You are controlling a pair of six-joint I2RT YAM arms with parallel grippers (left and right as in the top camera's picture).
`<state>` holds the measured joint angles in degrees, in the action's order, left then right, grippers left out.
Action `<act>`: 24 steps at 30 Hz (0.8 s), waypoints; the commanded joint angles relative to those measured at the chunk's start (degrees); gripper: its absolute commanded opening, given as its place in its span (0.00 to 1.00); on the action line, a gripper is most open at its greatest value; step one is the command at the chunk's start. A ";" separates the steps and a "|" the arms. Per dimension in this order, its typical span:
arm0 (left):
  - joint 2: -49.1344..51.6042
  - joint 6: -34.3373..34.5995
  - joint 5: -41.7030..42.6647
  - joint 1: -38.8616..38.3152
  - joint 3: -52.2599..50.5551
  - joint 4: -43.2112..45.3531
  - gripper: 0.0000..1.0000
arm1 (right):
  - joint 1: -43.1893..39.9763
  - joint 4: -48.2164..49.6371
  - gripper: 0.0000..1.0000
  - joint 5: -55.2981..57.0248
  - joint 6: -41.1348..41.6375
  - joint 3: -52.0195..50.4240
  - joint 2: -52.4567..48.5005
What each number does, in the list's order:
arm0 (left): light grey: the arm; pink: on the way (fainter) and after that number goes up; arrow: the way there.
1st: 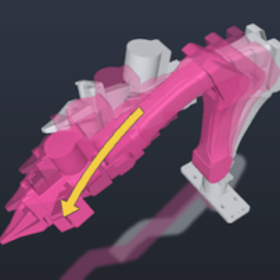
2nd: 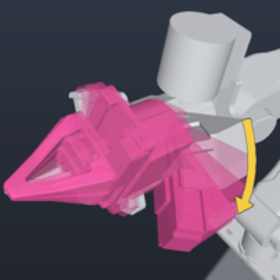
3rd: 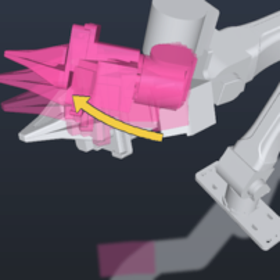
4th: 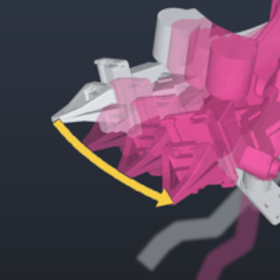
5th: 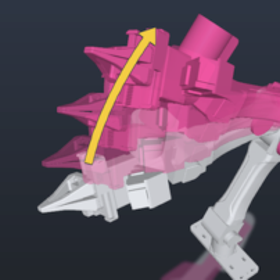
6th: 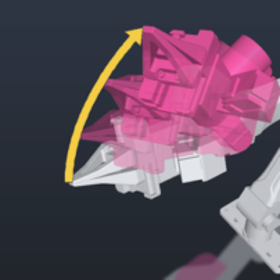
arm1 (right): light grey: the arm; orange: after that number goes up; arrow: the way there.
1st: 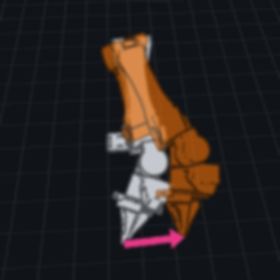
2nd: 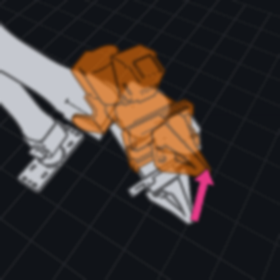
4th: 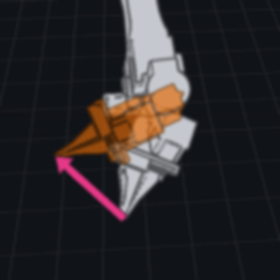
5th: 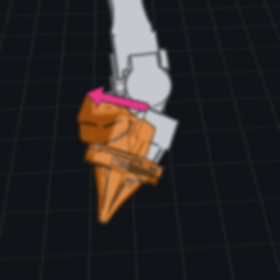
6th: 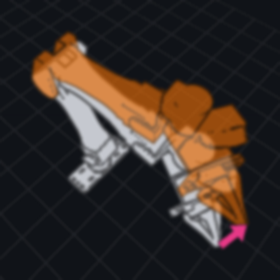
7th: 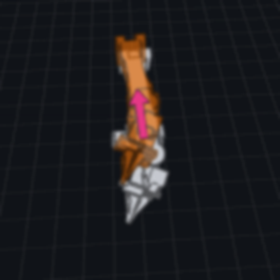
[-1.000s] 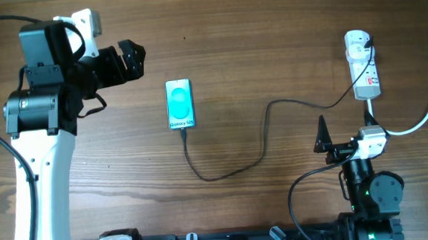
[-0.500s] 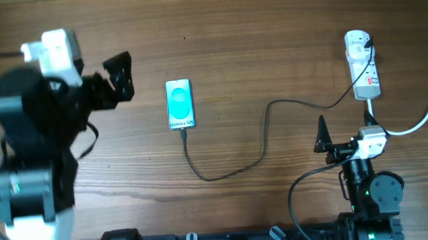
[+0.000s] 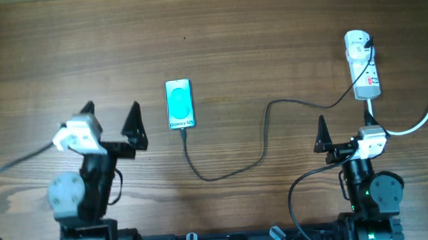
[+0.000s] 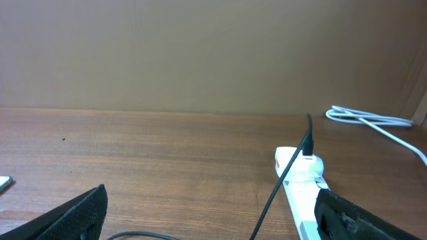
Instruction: Plug charger to phone and switch on socket
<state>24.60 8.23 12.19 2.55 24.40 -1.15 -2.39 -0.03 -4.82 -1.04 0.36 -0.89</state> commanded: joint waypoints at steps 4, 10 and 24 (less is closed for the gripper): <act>-11.93 -0.46 -3.26 0.35 -11.61 3.34 1.00 | 0.35 0.17 1.00 0.96 1.20 -0.09 0.68; -16.87 -0.48 -6.45 0.35 -15.45 3.37 1.00 | 0.35 0.17 1.00 0.96 1.20 -0.09 0.68; -24.44 -0.46 -8.44 0.35 -24.06 2.21 1.00 | 0.35 0.17 1.00 0.96 1.18 -0.09 0.68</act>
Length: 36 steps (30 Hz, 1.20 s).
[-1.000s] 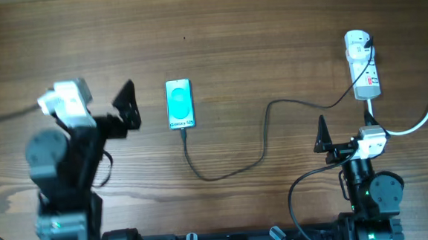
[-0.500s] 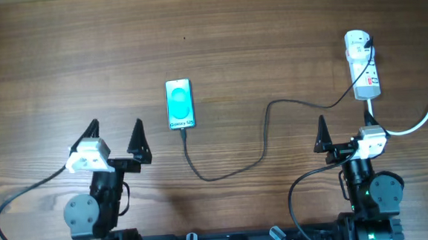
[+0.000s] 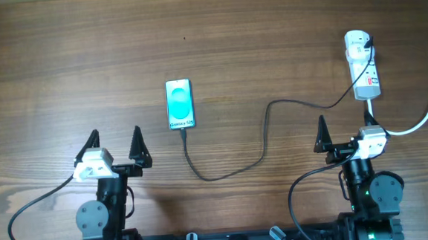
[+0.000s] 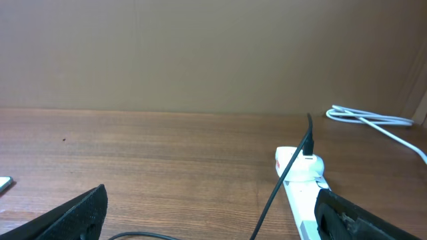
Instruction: Plug charger to phone and switch on socket
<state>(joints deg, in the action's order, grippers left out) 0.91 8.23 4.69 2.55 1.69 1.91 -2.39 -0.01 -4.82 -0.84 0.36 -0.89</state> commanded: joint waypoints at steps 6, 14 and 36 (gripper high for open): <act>-0.74 -0.46 -1.14 0.35 -1.36 -6.21 1.00 | 0.35 0.15 1.00 0.96 1.01 -0.09 0.68; -0.74 -0.46 -1.14 0.35 -1.36 -6.05 1.00 | 0.35 0.15 1.00 0.96 1.01 -0.09 0.68; -0.74 -0.46 -1.14 0.35 -1.36 -6.05 1.00 | 0.35 0.15 1.00 0.96 1.03 -0.09 0.68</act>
